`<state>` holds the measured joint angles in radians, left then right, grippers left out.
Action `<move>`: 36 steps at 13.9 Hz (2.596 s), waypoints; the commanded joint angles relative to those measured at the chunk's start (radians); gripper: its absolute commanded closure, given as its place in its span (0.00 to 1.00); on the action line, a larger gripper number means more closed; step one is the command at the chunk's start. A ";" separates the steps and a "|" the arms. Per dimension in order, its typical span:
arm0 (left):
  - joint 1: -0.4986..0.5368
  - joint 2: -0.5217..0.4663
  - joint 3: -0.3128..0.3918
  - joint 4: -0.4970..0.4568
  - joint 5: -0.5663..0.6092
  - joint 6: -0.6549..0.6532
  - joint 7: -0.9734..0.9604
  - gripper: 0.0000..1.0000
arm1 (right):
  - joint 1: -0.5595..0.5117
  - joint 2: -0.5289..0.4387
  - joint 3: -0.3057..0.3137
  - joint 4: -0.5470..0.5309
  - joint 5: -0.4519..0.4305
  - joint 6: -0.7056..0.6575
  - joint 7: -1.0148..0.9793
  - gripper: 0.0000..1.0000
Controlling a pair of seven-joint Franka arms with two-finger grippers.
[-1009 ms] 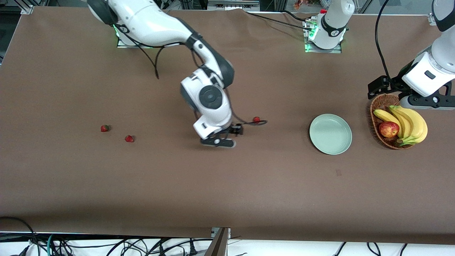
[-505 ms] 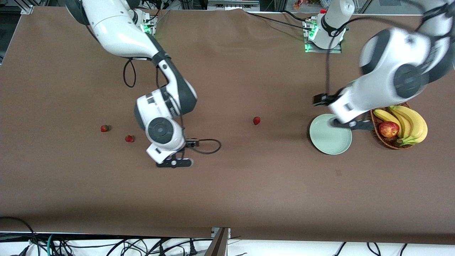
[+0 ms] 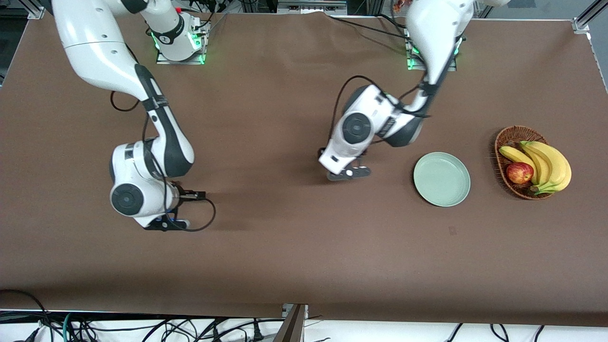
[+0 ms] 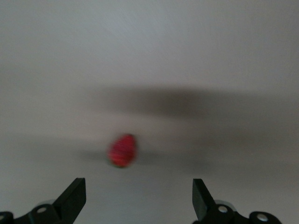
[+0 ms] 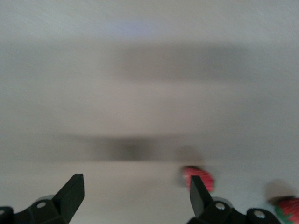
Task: Collect all strawberries into plate
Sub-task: 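Grasp the mid-table strawberry with the left gripper while the right gripper grasps another, then place the strawberry on the plate while the right gripper carries another midway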
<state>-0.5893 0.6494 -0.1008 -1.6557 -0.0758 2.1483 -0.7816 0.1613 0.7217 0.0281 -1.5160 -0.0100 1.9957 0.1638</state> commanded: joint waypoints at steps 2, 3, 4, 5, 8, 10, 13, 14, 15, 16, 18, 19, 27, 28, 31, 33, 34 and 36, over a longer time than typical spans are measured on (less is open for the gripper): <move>-0.012 0.016 0.016 -0.018 0.175 0.004 -0.041 0.00 | -0.082 -0.191 0.027 -0.318 -0.016 0.133 -0.115 0.00; -0.014 0.022 0.016 -0.018 0.195 0.004 -0.041 0.00 | -0.097 -0.211 0.027 -0.376 -0.018 0.193 -0.125 0.00; -0.017 0.032 0.016 -0.018 0.198 0.007 -0.039 0.00 | -0.108 -0.220 0.027 -0.419 -0.016 0.248 -0.151 0.00; -0.020 0.036 0.016 -0.018 0.198 0.008 -0.038 0.00 | -0.111 -0.217 0.026 -0.435 -0.016 0.282 -0.182 0.00; -0.020 0.067 0.016 -0.018 0.198 0.045 -0.039 0.00 | -0.121 -0.197 0.023 -0.437 -0.016 0.328 -0.211 0.00; -0.021 0.069 0.016 -0.018 0.198 0.050 -0.051 0.24 | -0.120 -0.183 0.023 -0.437 -0.015 0.357 -0.211 0.07; -0.015 0.052 0.016 -0.013 0.197 0.038 -0.042 0.87 | -0.120 -0.162 0.023 -0.437 -0.015 0.403 -0.256 0.31; -0.009 0.047 0.016 -0.012 0.197 0.036 -0.038 0.94 | -0.120 -0.151 0.023 -0.437 -0.015 0.426 -0.259 0.36; -0.006 0.036 0.016 -0.012 0.197 0.031 -0.036 1.00 | -0.120 -0.145 0.023 -0.437 -0.015 0.439 -0.259 0.52; 0.000 0.024 0.018 -0.009 0.197 -0.002 -0.012 1.00 | -0.120 -0.145 0.023 -0.434 -0.015 0.439 -0.259 0.71; 0.032 -0.009 0.023 -0.001 0.197 -0.099 0.132 1.00 | -0.120 -0.153 0.023 -0.426 -0.013 0.433 -0.259 0.94; 0.060 -0.031 0.023 -0.001 0.197 -0.135 0.197 1.00 | -0.120 -0.160 0.026 -0.412 -0.012 0.428 -0.254 0.99; 0.320 -0.097 0.016 -0.009 0.186 -0.249 0.888 1.00 | 0.025 -0.119 0.205 -0.290 0.001 0.428 0.289 1.00; 0.344 -0.097 0.016 -0.013 0.186 -0.249 0.965 1.00 | 0.091 -0.082 0.205 -0.236 0.001 0.430 0.383 1.00; 0.426 -0.085 0.016 -0.016 0.186 -0.248 1.132 0.98 | 0.275 0.068 0.205 -0.013 -0.001 0.430 0.679 1.00; 0.450 -0.059 0.016 -0.016 0.185 -0.239 1.206 0.97 | 0.375 0.168 0.205 0.145 -0.004 0.433 0.808 1.00; 0.468 -0.050 0.015 -0.016 0.183 -0.237 1.217 0.95 | 0.417 0.207 0.205 0.196 -0.005 0.454 0.842 1.00; 0.480 -0.028 0.015 -0.015 0.182 -0.229 1.284 0.92 | 0.461 0.255 0.204 0.232 -0.004 0.540 0.893 1.00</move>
<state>-0.1302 0.6004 -0.0697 -1.6720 0.0988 1.9088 0.4348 0.5936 0.8927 0.2390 -1.3863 -0.0091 2.4885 1.0101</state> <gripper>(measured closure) 0.670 0.687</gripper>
